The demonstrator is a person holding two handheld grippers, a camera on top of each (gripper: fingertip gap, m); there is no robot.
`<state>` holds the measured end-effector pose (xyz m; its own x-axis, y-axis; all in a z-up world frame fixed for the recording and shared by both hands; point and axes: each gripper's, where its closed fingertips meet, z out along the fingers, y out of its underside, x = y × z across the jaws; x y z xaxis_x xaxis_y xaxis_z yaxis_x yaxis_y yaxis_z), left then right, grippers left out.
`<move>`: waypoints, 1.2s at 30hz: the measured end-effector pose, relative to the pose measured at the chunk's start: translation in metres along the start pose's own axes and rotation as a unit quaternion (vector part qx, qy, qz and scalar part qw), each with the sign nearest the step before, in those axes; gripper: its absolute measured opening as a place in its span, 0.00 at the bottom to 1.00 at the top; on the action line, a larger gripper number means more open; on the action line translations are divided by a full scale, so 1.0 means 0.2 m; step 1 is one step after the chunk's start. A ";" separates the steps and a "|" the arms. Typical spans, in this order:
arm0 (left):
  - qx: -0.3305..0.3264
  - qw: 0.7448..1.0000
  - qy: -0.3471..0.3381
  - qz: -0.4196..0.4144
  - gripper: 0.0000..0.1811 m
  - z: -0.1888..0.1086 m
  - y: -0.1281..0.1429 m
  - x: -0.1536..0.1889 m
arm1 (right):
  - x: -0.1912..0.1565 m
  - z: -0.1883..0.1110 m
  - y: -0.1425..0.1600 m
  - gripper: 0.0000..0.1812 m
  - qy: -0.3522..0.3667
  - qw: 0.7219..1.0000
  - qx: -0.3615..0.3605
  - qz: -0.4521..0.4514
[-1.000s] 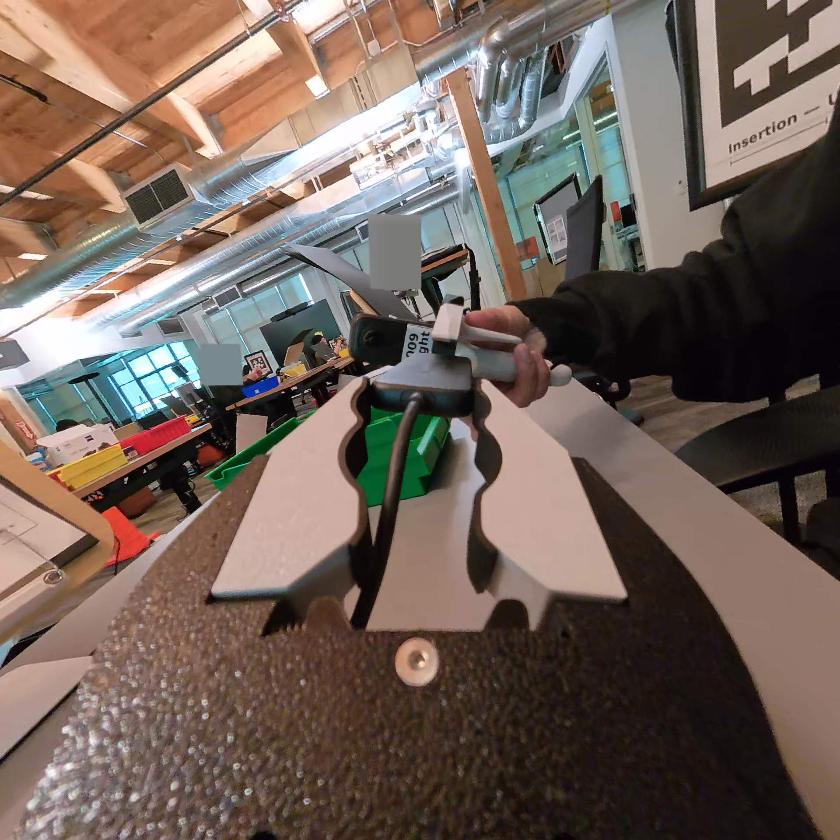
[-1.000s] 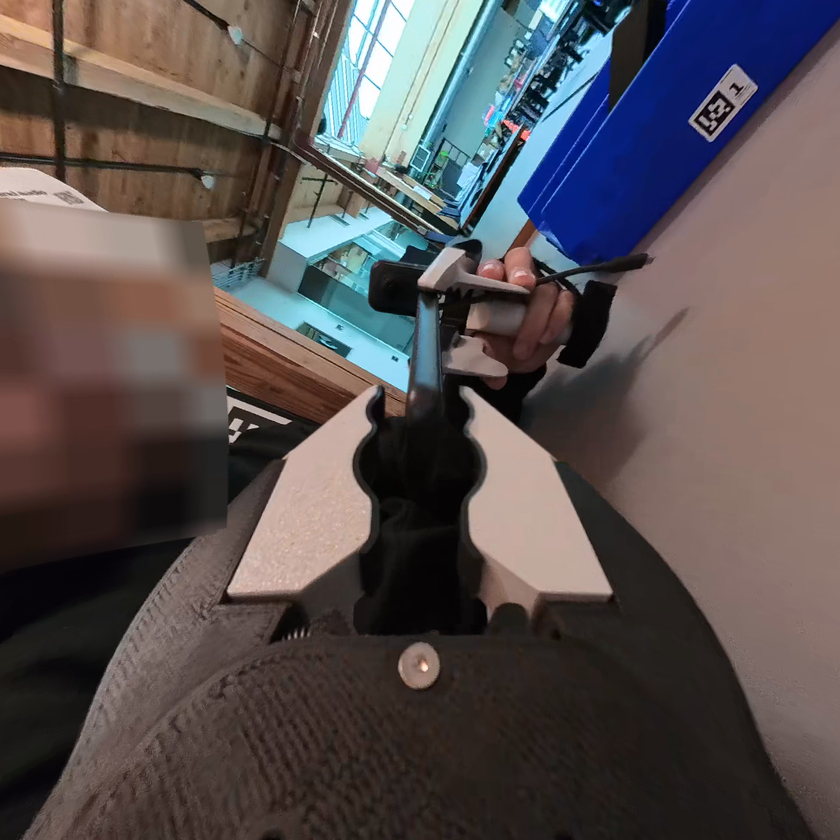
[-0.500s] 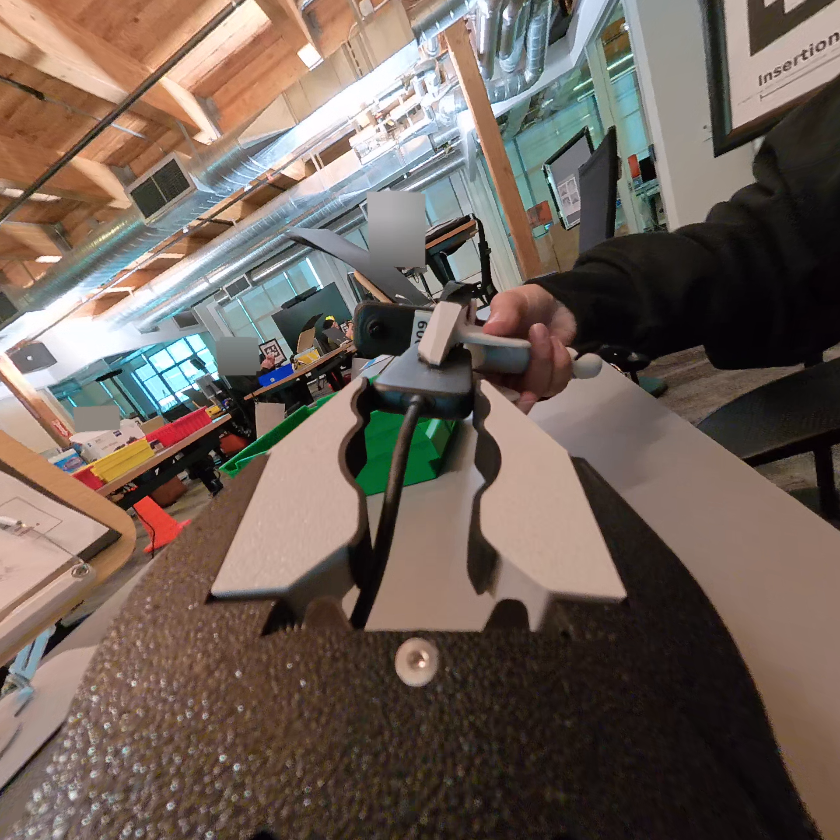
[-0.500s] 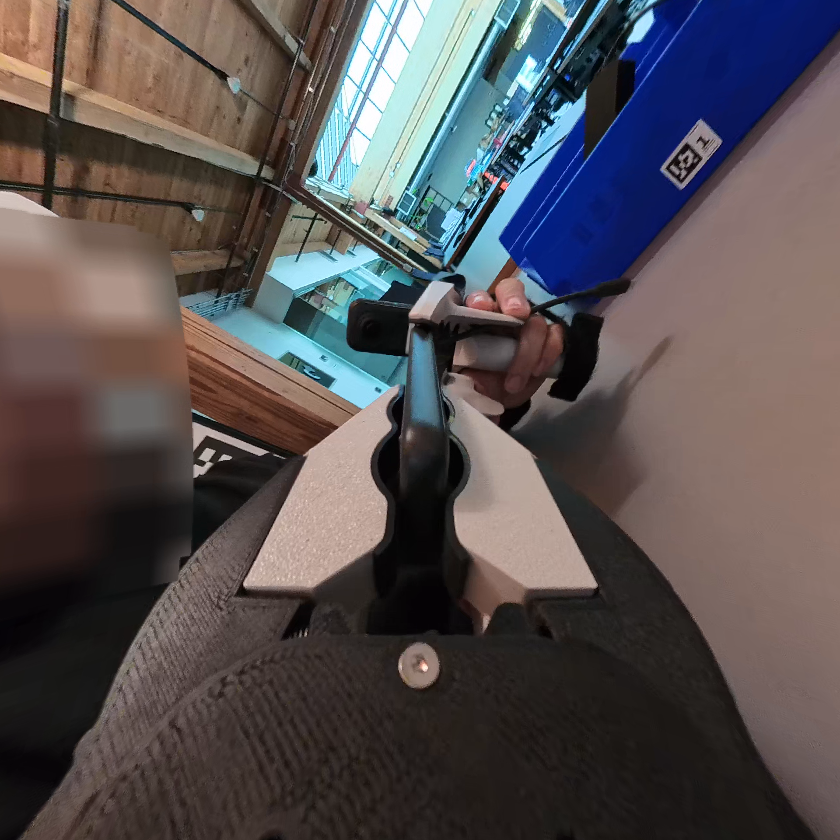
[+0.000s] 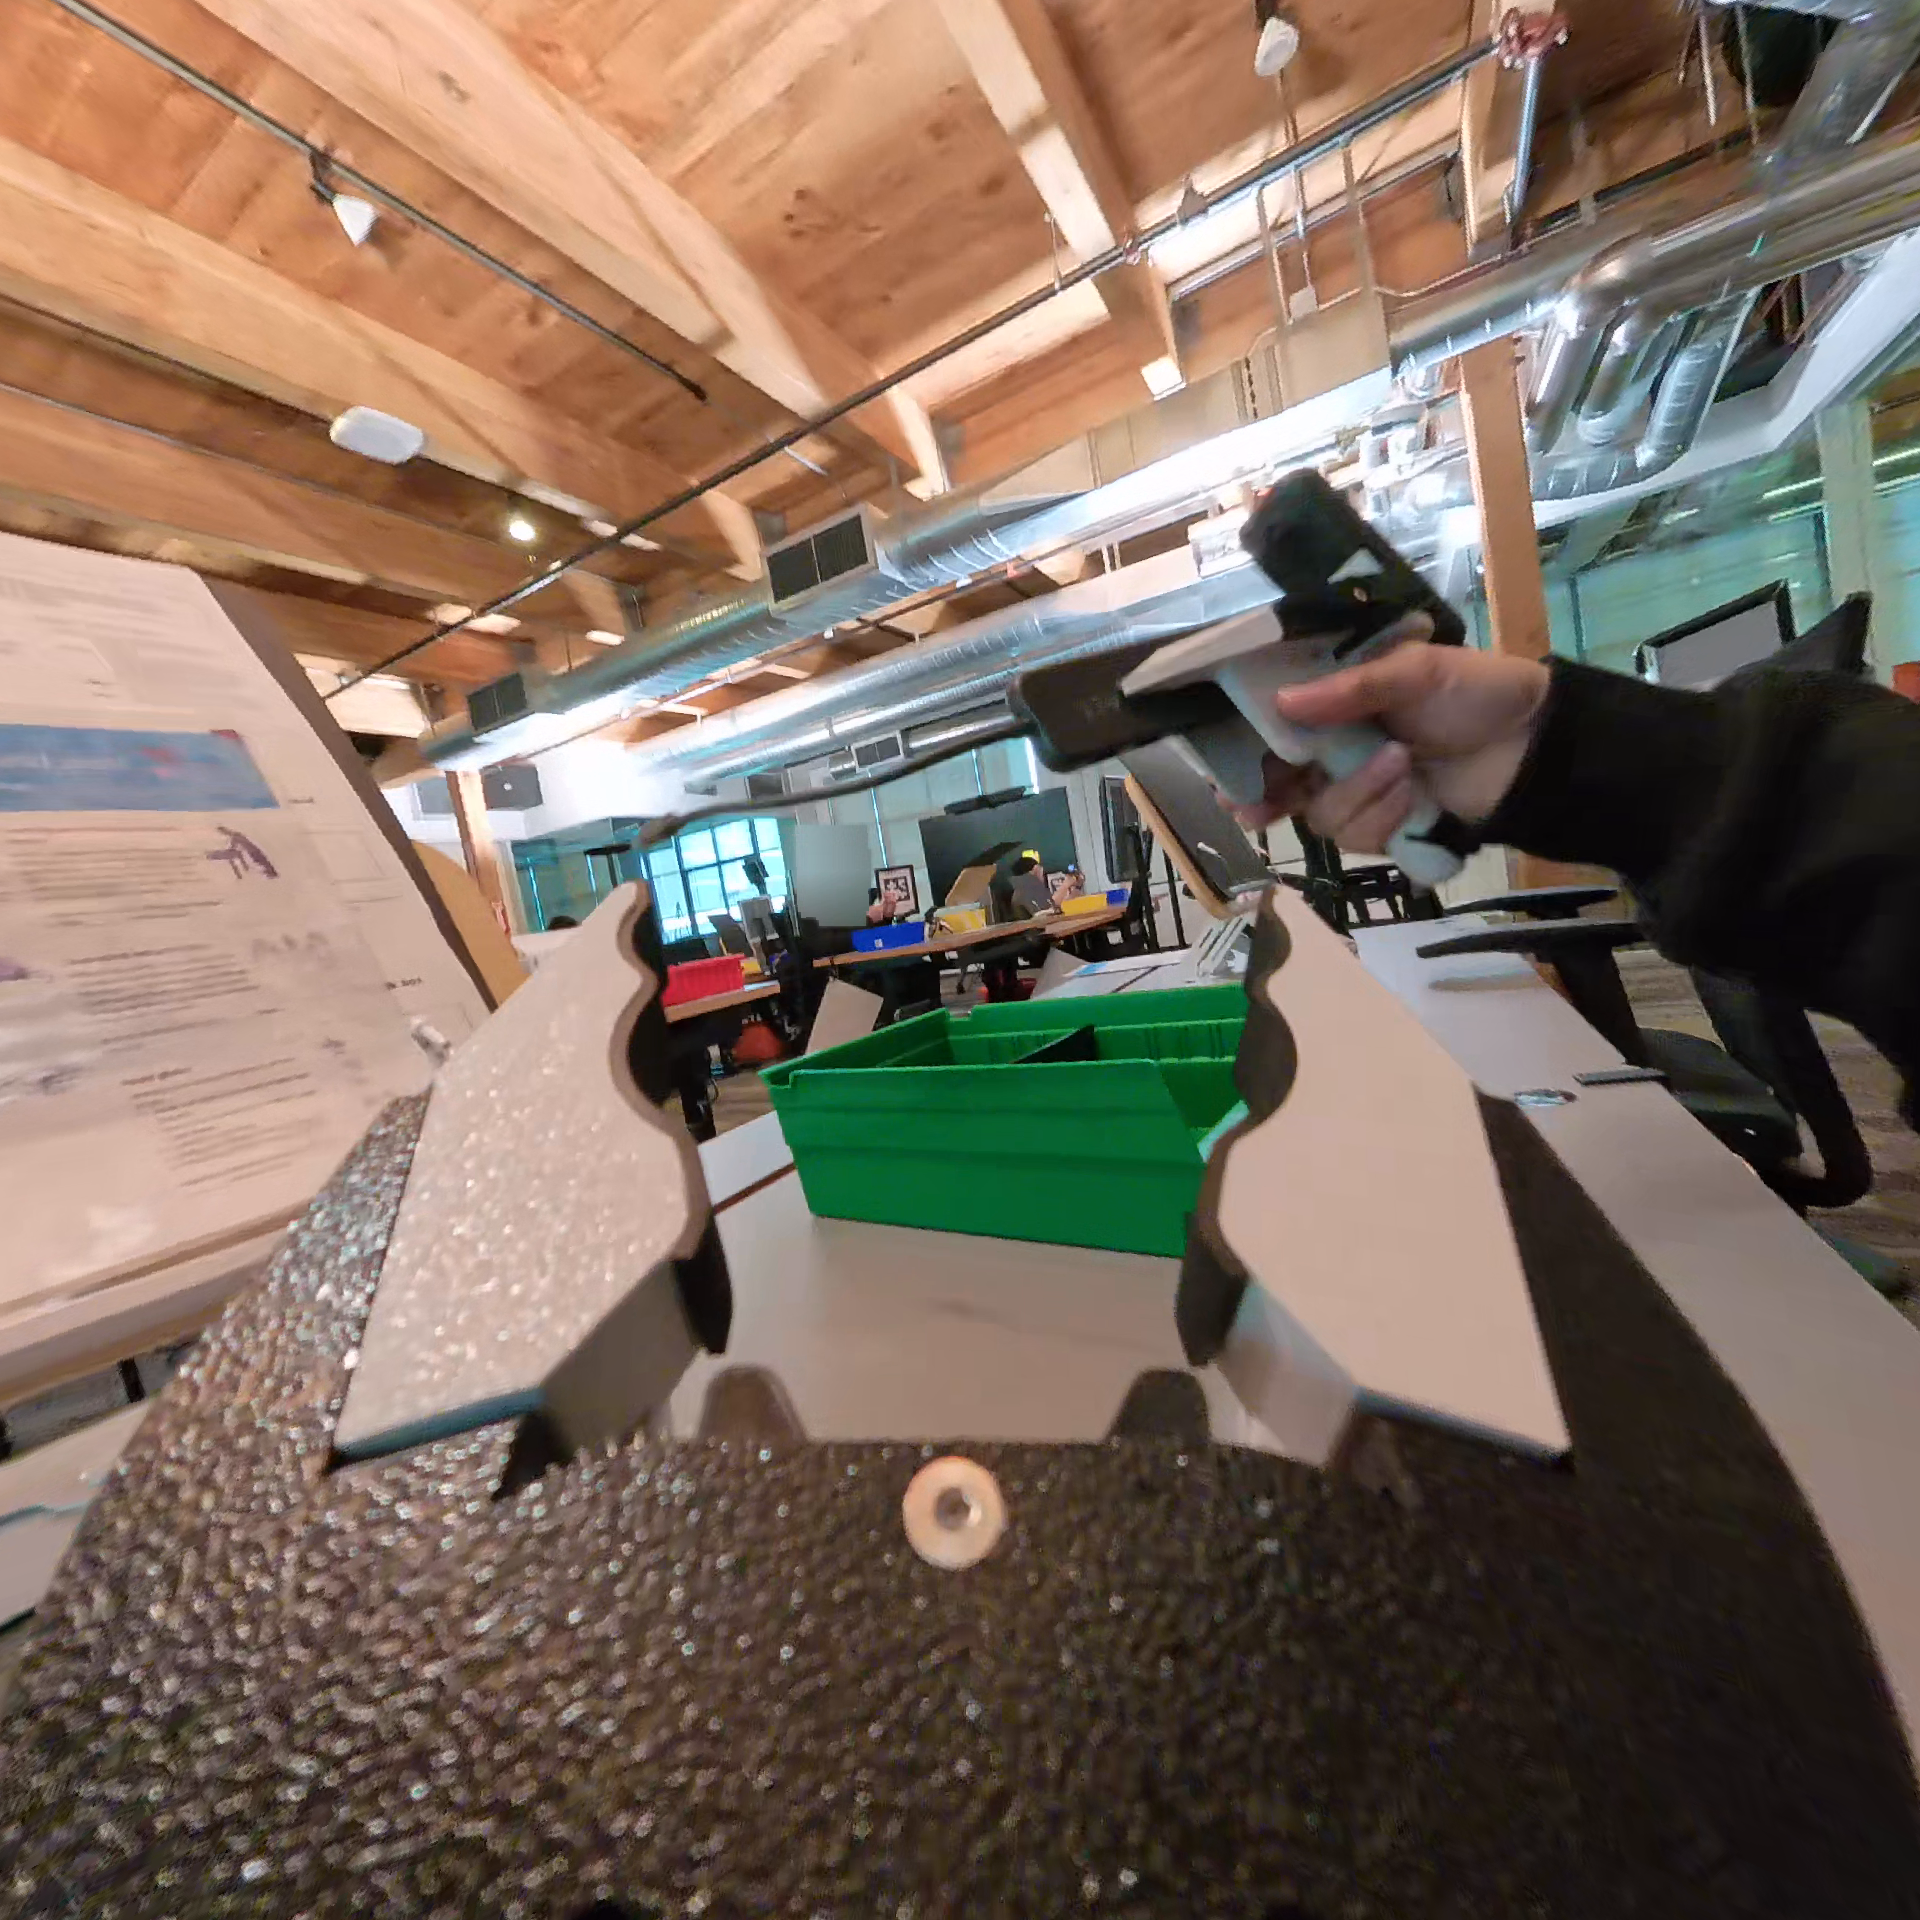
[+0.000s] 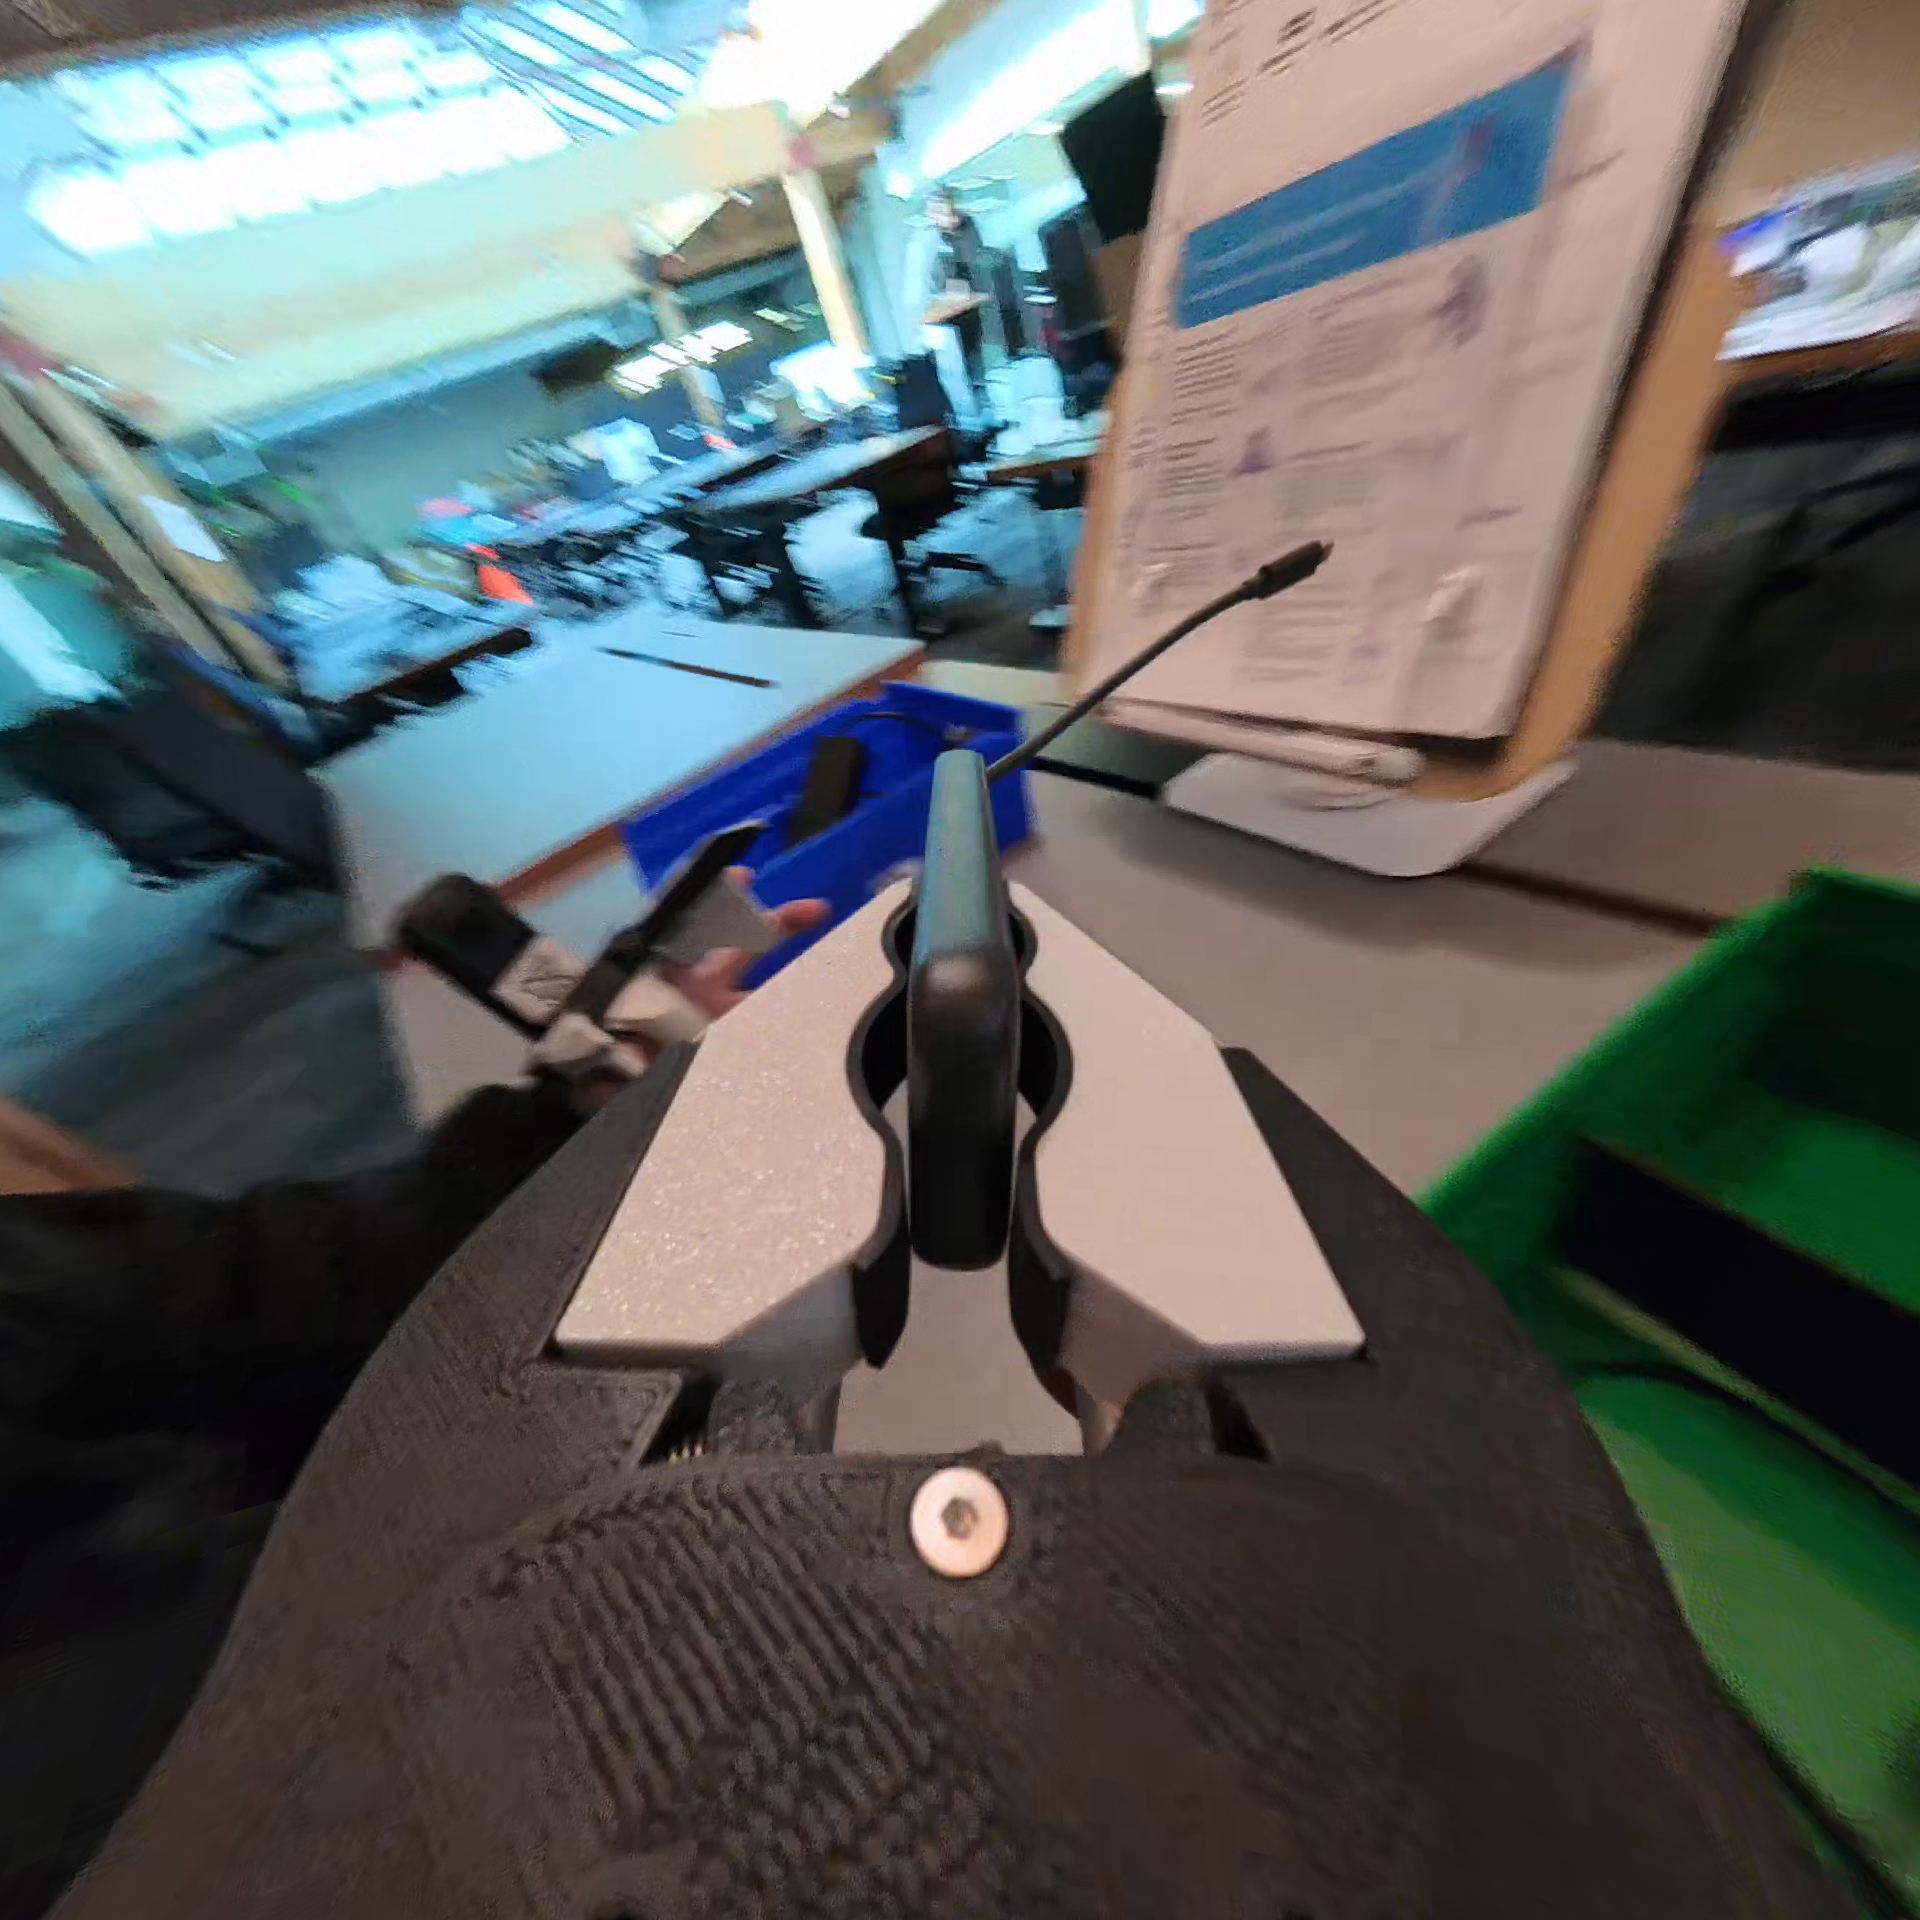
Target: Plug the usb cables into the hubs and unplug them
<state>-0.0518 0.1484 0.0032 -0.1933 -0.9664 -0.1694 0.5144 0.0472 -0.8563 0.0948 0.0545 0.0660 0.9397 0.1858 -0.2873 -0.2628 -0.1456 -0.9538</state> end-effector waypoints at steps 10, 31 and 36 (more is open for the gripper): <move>-0.023 0.998 0.022 -0.051 0.53 0.01 0.05 0.02 | 0.78 -0.26 -0.03 0.06 0.154 0.965 -0.181 -0.115; -0.059 0.993 0.034 -0.091 0.49 0.01 0.15 0.03 | 1.60 -0.29 0.36 0.24 0.396 0.842 -0.363 -0.047; -0.066 0.993 0.041 -0.089 0.49 0.02 0.15 0.05 | 1.41 -0.14 0.12 0.29 0.380 0.891 -0.240 -0.069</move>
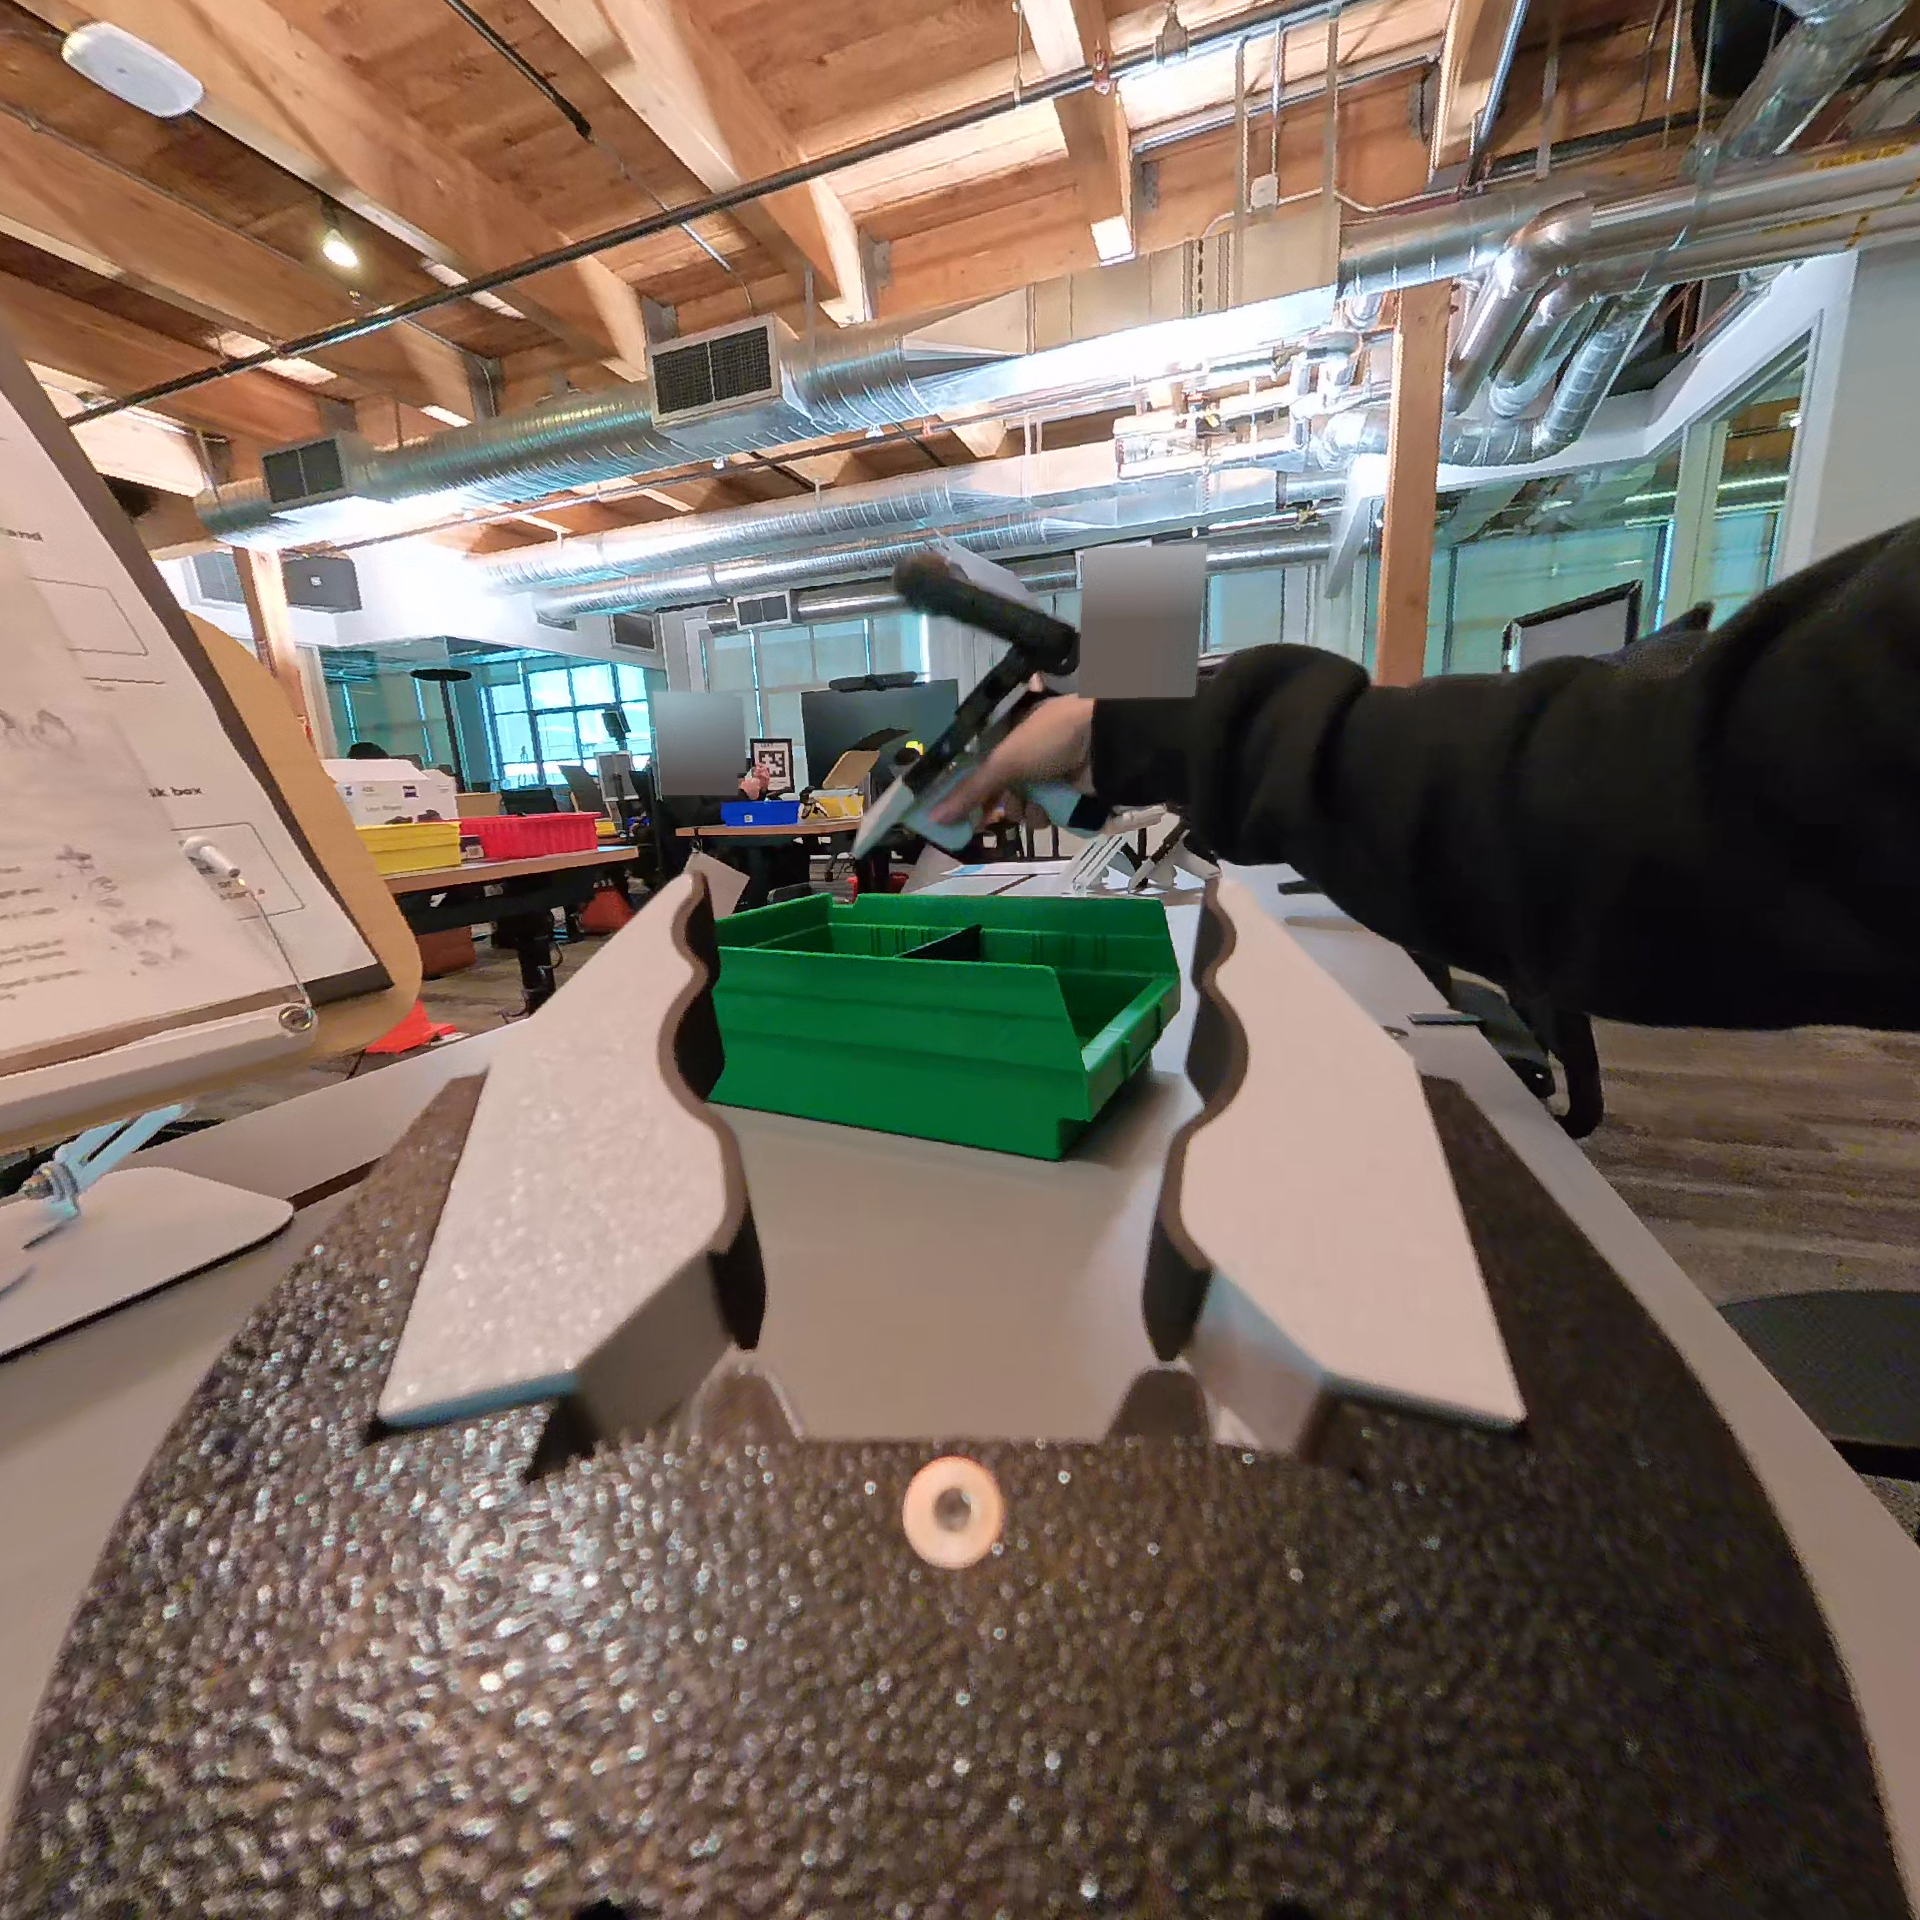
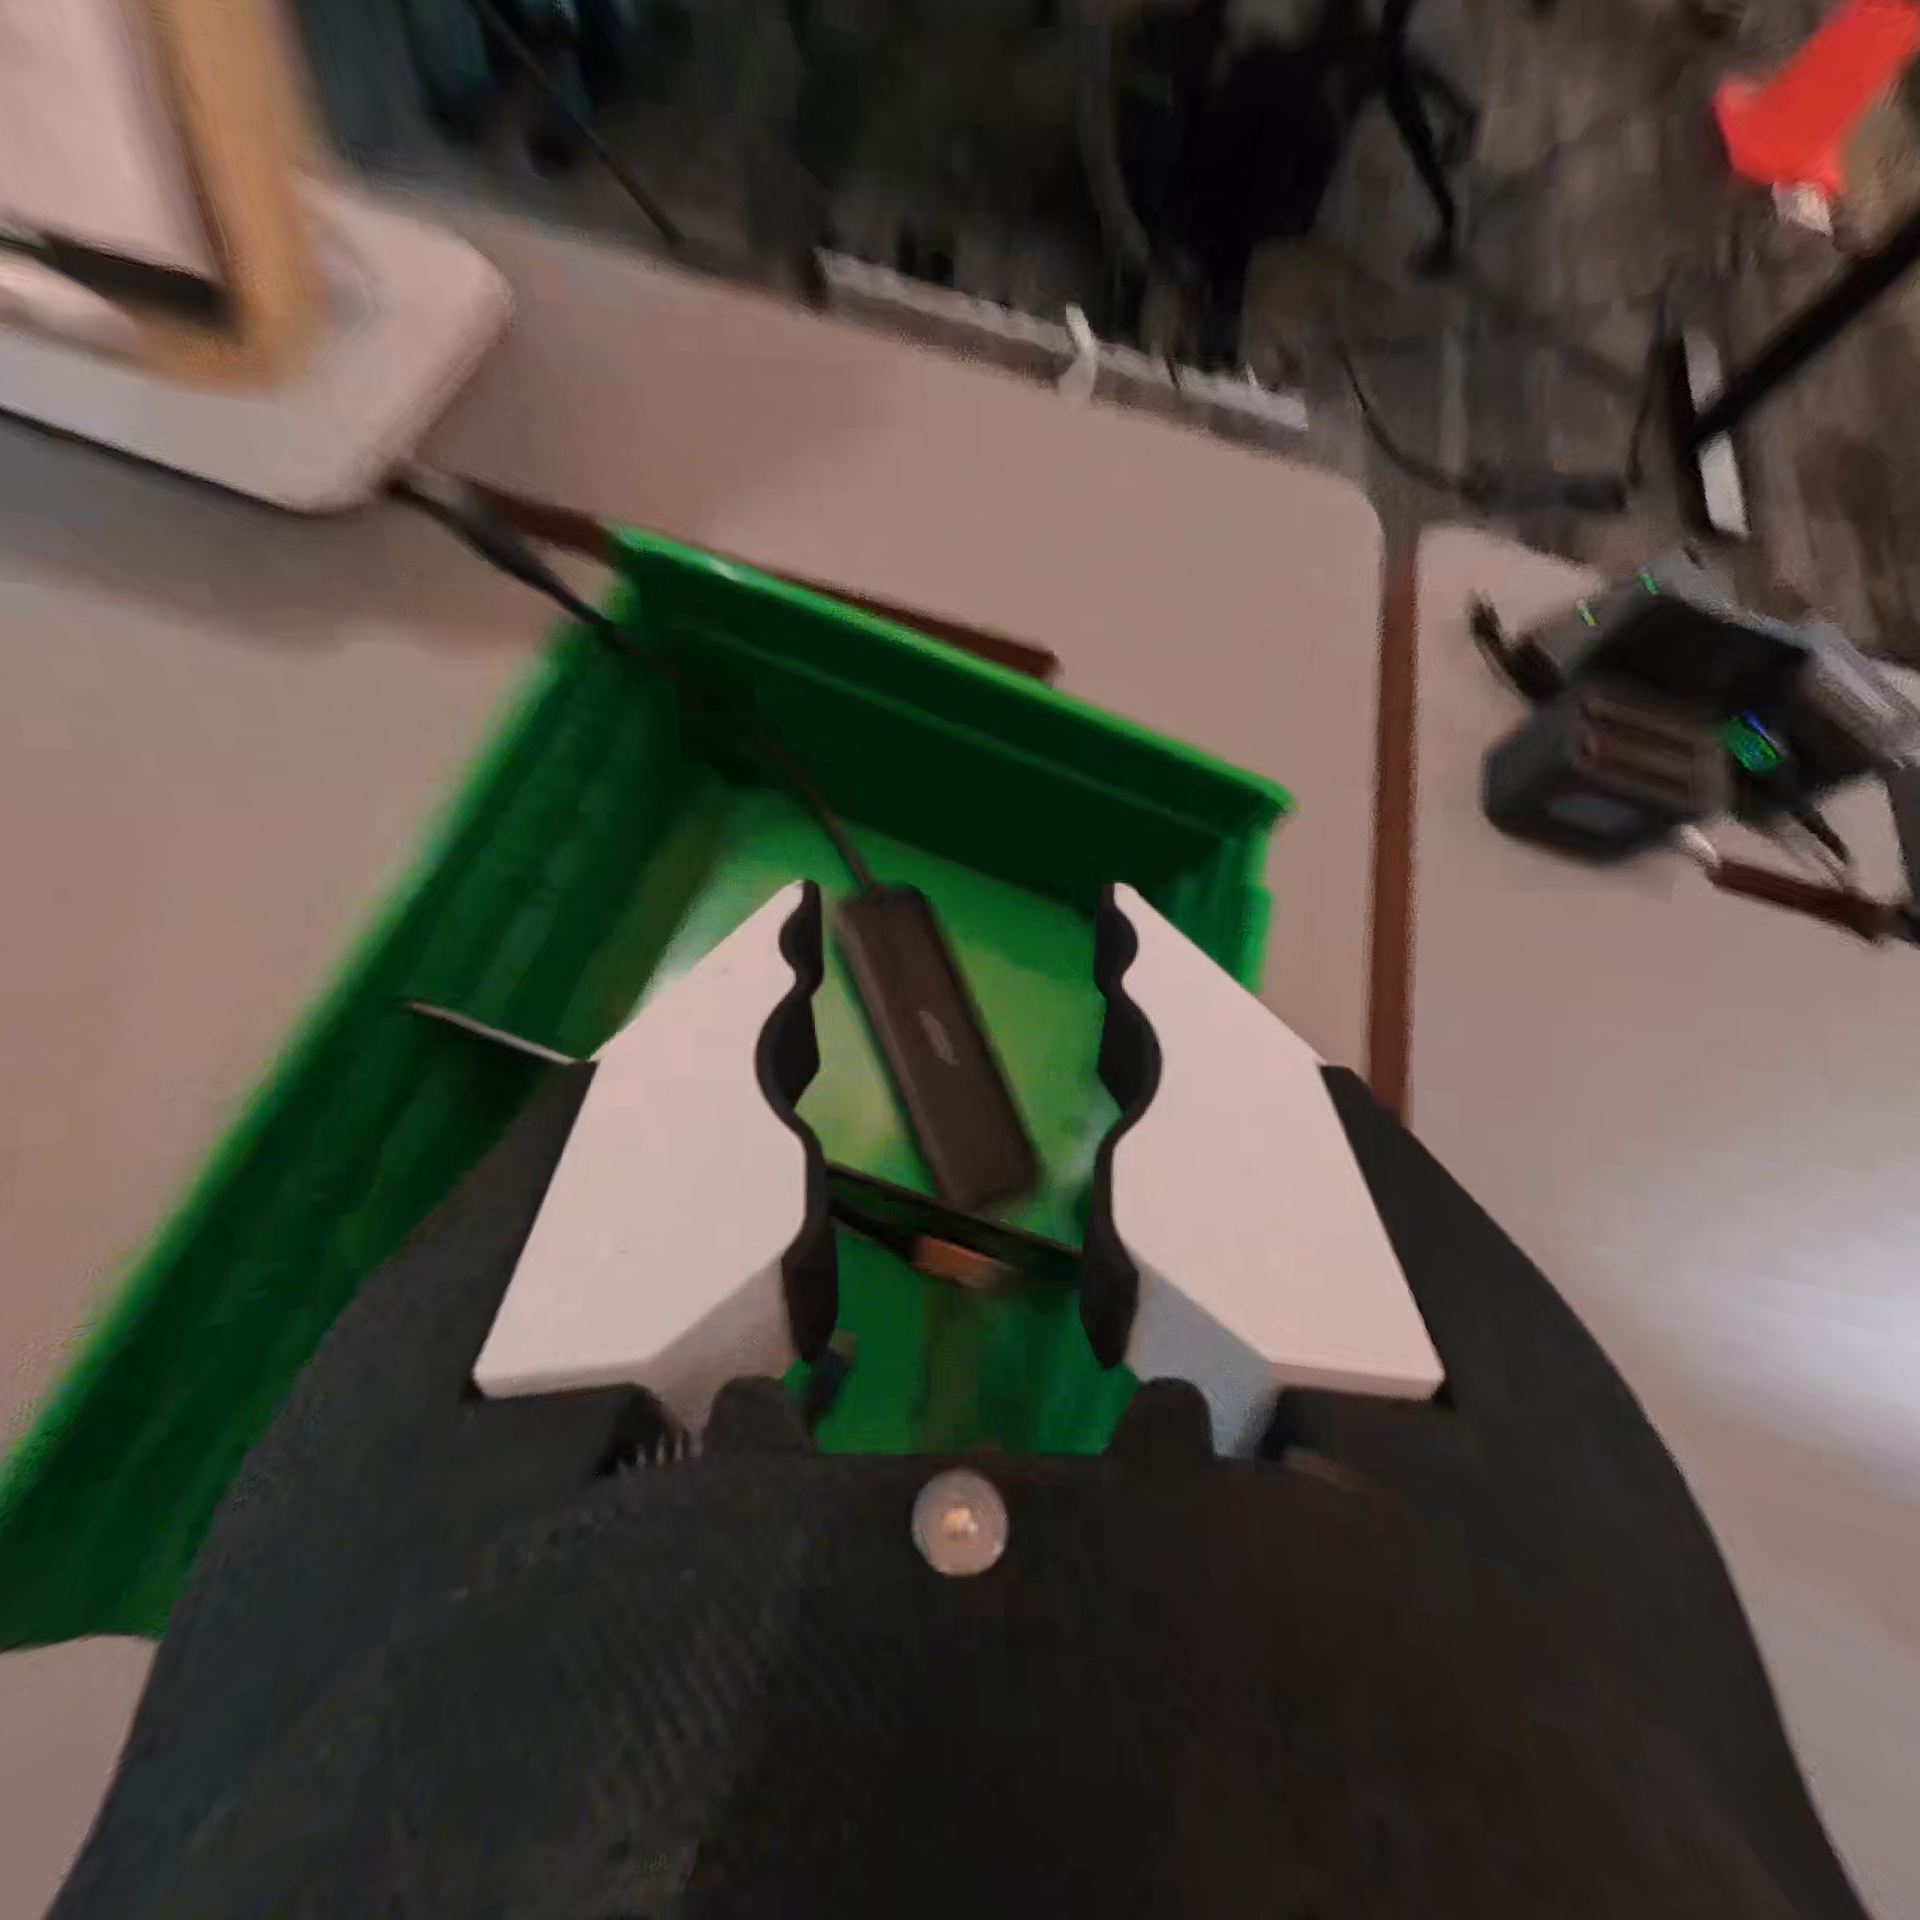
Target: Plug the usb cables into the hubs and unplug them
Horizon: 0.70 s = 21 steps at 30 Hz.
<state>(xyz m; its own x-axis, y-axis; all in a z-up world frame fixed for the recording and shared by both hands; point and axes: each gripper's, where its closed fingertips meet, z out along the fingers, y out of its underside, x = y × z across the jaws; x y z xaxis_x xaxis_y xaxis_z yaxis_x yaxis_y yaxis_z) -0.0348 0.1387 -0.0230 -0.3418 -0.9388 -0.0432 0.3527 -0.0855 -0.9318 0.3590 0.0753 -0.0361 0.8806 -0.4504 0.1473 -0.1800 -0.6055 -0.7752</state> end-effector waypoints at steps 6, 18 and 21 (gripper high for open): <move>-0.018 1.000 -0.016 0.011 0.45 0.00 -0.01 -0.01 | -0.98 -0.39 -0.21 0.35 -0.218 0.948 0.230 -0.016; -0.269 0.799 -0.525 0.117 0.48 -0.94 -0.35 -0.86 | -1.77 -0.13 0.05 0.40 -0.214 0.917 0.311 -0.125; -0.348 0.757 -0.551 0.044 0.55 -1.15 -0.24 -1.07 | -1.80 -0.13 0.07 0.39 -0.224 0.913 0.319 -0.120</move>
<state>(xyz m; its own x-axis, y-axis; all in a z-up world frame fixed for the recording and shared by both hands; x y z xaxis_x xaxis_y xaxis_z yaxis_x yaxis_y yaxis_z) -0.1788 0.4194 -0.0508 0.7268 -0.6711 -0.1460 -0.3432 -0.1708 -0.9236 0.0271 0.2114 -0.0836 0.9778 0.0444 0.2046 0.2077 -0.0812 -0.9748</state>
